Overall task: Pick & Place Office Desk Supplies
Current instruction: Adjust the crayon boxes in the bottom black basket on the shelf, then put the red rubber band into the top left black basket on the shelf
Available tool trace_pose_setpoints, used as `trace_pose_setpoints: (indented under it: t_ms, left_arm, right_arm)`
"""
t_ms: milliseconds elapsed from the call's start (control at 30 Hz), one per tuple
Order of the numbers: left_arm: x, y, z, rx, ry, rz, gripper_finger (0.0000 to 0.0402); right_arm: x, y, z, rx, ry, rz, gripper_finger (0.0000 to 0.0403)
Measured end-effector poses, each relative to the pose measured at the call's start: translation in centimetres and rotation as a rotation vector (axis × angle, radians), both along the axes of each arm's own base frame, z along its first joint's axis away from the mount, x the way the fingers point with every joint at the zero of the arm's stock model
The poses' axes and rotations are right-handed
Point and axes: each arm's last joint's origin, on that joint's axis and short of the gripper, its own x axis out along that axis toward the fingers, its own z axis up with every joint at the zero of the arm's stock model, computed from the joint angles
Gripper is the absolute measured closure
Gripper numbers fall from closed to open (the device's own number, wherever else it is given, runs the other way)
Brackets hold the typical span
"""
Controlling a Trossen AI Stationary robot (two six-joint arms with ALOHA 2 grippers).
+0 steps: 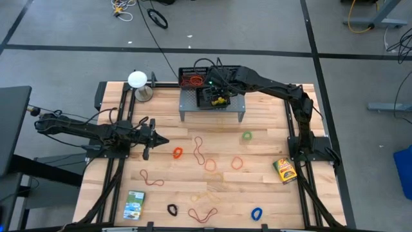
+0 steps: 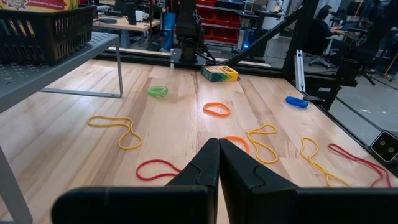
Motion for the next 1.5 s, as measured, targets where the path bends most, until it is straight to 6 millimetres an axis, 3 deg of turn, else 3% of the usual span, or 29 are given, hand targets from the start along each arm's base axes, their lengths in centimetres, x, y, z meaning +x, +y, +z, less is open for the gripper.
trace_pose_setpoints:
  t_ms: [167,500,667,800,867,967,1100,1200,1267,1367,1500]
  left_arm:
    - [0.0,0.0,0.0,-0.015,0.001,0.001,0.0389]
    - [0.0,0.0,0.0,-0.026,0.001,0.003,0.0389]
    - [0.0,0.0,0.0,-0.024,0.001,0.007,0.0389]
    - [0.0,0.1,0.0,-0.023,-0.003,0.024,0.0389]
    - [0.0,0.1,0.0,-0.023,-0.003,0.026,0.0389]
    - [0.0,0.1,0.0,-0.022,-0.003,0.031,0.0389]
    - [0.0,0.1,0.0,-0.021,-0.002,0.044,0.0389]
    - [0.0,0.1,0.0,-0.02,0.004,0.044,0.0389]
    - [0.1,0.1,-0.1,-0.019,0.012,0.044,0.0389]
    - [0.1,0.1,-0.3,-0.018,0.026,0.044,0.0389]
    - [0.3,0.1,-0.6,-0.024,0.058,0.06,0.0389]
  right_arm:
    - [0.0,0.0,0.0,-0.005,0.004,0.014,0.0142]
    - [-0.1,0.0,0.5,-0.037,0.004,0.074,0.0055]
    - [-1.5,0.2,3.4,-0.138,-0.065,0.116,0.0046]
    - [-3.8,1.0,6.2,-0.215,-0.073,0.192,0.0051]
    - [-4.9,2.3,7.3,-0.272,-0.024,0.272,0.0072]
    - [-5.1,4.8,7.7,-0.365,0.071,0.37,0.0141]
    - [-4.5,7.9,7.3,-0.454,0.139,0.466,0.0273]
    - [-3.7,10.1,5.9,-0.485,0.137,0.555,0.0371]
    - [-3.2,11.4,4.5,-0.491,0.123,0.598,0.0389]
    - [-3.3,13.1,2.5,-0.514,0.07,0.644,0.0376]
    - [-3.4,14.5,-1.8,-0.529,0.004,0.695,0.0381]
